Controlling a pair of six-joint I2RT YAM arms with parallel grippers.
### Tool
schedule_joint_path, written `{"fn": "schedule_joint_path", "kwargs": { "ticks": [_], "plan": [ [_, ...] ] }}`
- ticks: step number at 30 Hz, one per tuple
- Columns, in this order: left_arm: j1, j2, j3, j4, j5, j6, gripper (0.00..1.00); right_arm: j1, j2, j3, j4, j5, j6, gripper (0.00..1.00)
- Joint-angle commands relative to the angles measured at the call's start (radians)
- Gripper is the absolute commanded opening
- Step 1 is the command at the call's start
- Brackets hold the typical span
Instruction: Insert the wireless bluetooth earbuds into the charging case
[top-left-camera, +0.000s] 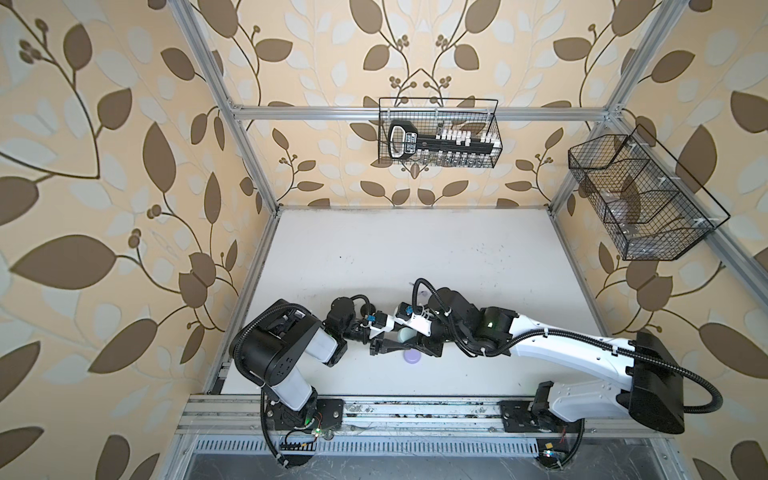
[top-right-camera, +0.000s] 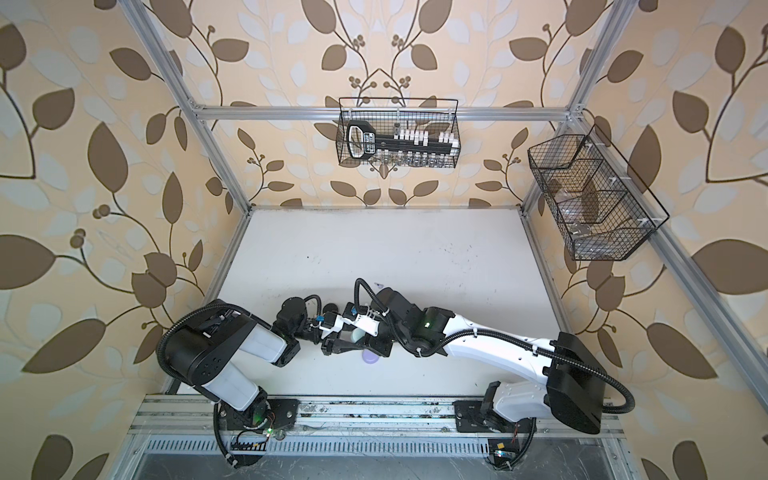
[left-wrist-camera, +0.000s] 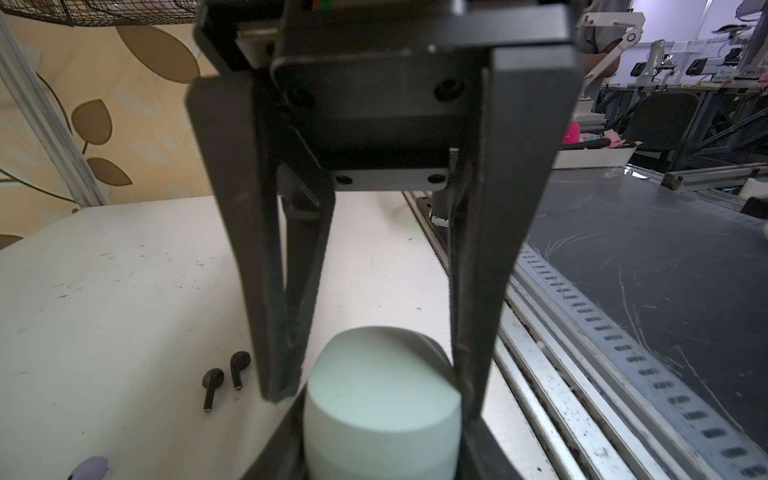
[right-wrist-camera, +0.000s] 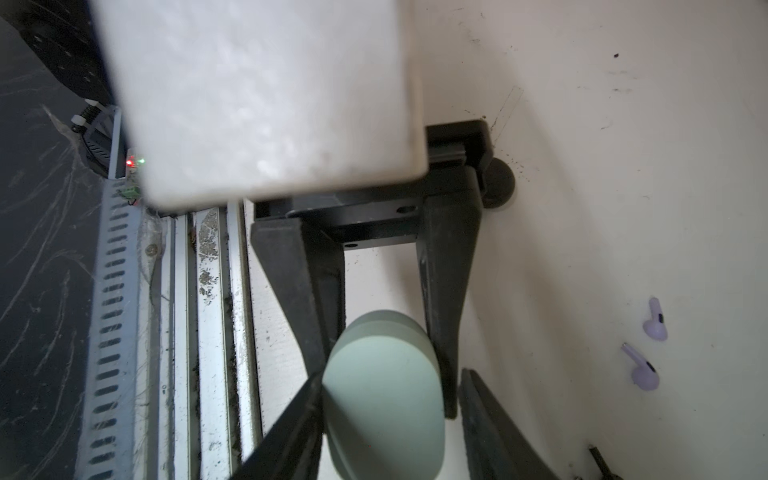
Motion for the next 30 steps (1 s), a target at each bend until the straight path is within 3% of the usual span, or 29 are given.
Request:
{"fn": "schedule_joint_path", "kwargs": {
  "ticks": [1,18,30],
  "plan": [
    [-0.011,-0.029,-0.009,0.069,0.005,0.03,0.14,-0.001,-0.034,-0.024,0.053,0.037,0.002,0.54],
    [-0.011,-0.086,-0.018,-0.024,-0.04,0.091,0.03,-0.013,-0.103,-0.072,0.112,0.146,0.02,0.54],
    [-0.014,-0.227,0.027,-0.37,-0.026,0.248,0.0,-0.028,-0.157,-0.109,0.156,0.226,0.05,0.53]
  ]
}}
